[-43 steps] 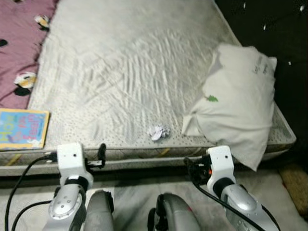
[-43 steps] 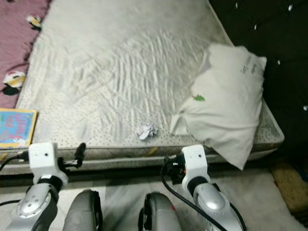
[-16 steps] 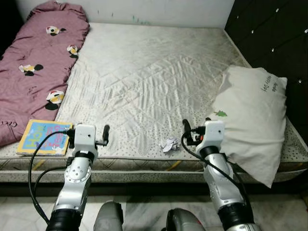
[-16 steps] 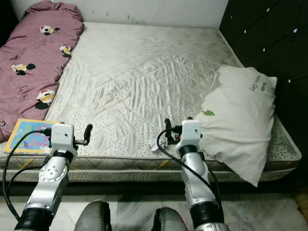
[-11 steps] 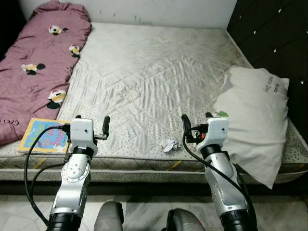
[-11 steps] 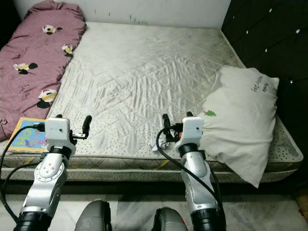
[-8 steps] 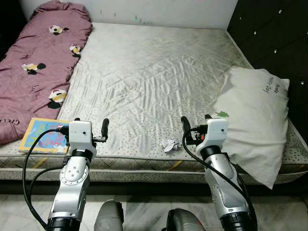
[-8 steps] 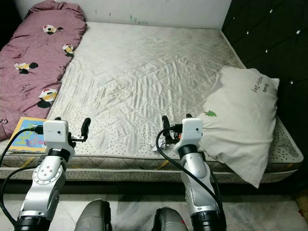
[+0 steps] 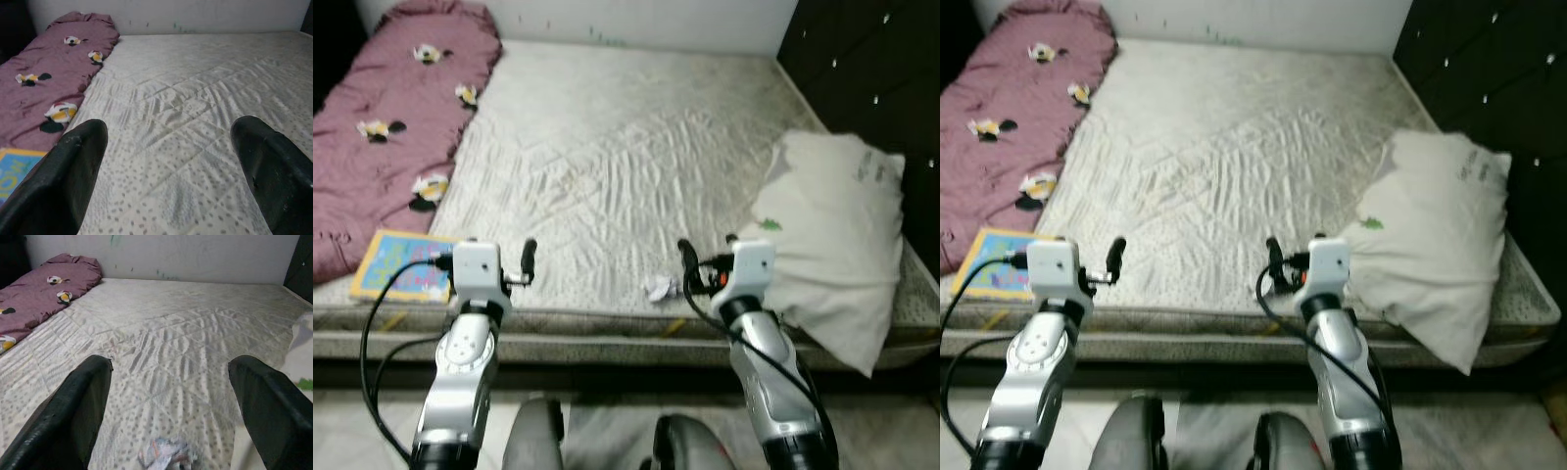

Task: Clean up the room

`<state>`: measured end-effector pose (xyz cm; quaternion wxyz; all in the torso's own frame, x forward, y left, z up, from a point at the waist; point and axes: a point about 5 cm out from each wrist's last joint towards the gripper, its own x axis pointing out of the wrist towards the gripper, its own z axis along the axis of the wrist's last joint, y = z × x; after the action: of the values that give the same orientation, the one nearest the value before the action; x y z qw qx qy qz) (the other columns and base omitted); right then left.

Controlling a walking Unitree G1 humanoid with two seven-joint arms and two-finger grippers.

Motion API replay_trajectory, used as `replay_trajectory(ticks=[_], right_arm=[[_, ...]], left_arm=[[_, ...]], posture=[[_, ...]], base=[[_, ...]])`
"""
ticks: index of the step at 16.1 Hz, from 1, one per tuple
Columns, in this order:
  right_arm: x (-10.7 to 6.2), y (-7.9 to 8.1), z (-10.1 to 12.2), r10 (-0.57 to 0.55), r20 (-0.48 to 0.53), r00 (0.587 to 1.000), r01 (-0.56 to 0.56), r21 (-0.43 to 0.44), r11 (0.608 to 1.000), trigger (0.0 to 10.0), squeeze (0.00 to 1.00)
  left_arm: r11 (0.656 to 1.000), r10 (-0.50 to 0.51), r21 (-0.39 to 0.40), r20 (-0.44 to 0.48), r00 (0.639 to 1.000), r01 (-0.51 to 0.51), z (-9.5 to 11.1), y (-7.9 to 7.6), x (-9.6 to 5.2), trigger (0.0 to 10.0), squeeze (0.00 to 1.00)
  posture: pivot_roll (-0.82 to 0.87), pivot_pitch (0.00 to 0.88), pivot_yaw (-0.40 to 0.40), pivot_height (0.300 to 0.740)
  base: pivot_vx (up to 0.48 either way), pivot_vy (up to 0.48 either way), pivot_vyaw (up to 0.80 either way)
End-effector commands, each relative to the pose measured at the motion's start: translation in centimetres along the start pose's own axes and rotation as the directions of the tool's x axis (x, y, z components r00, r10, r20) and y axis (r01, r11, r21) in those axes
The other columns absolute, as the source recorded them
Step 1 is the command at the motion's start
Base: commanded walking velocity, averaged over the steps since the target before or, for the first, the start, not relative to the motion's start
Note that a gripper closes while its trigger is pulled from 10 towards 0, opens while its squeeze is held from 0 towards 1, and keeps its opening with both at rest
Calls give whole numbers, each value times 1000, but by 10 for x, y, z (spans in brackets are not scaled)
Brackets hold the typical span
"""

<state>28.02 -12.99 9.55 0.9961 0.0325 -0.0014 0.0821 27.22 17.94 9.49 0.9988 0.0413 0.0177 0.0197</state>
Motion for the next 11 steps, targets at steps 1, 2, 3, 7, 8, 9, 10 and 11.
replay_trajectory(ticks=[1,2,3,7,8,9,10,11], right_arm=[[-1,0,3,7,2,1000,-7,-1,1000,10000,0],[-1,1,4,15,0,1000,-15,-2,1000,10000,0],[0,2,4,24,1,1000,-24,-9,1000,10000,0],[0,6,4,60,-7,998,-60,-14,998,10000,0],[0,8,3,84,-24,996,-85,-15,996,10000,0],[0,10,2,106,-35,994,-107,-29,994,10000,0],[0,11,2,114,-37,993,-115,-35,993,10000,0],[0,12,2,124,-37,992,-125,-35,991,10000,0]], left_arm=[[1000,11,-4,1,1000,-11,3,0,-1,10000,0],[999,36,-9,5,999,-36,4,2,-1,10000,0],[999,53,-9,5,999,-53,5,3,0,10000,0],[996,75,-57,-7,997,-75,5,8,-1,10000,0],[995,81,-63,-3,997,-81,6,9,-1,10000,0],[994,88,-60,-6,996,-88,7,11,-1,10000,0],[994,89,-60,-6,996,-89,7,11,-1,10000,0],[994,91,-60,-6,996,-92,7,12,-2,10000,0]], posture=[[-7,0,-71,611],[-6,0,-73,611],[-7,0,-74,611],[-7,0,-79,611],[-6,0,-83,611],[-5,0,-85,611],[-5,0,-87,611],[-5,0,-87,611]], base=[[0,0,0],[0,0,0],[0,0,0],[0,0,0],[0,0,0],[0,0,0],[0,0,0],[0,0,0]])
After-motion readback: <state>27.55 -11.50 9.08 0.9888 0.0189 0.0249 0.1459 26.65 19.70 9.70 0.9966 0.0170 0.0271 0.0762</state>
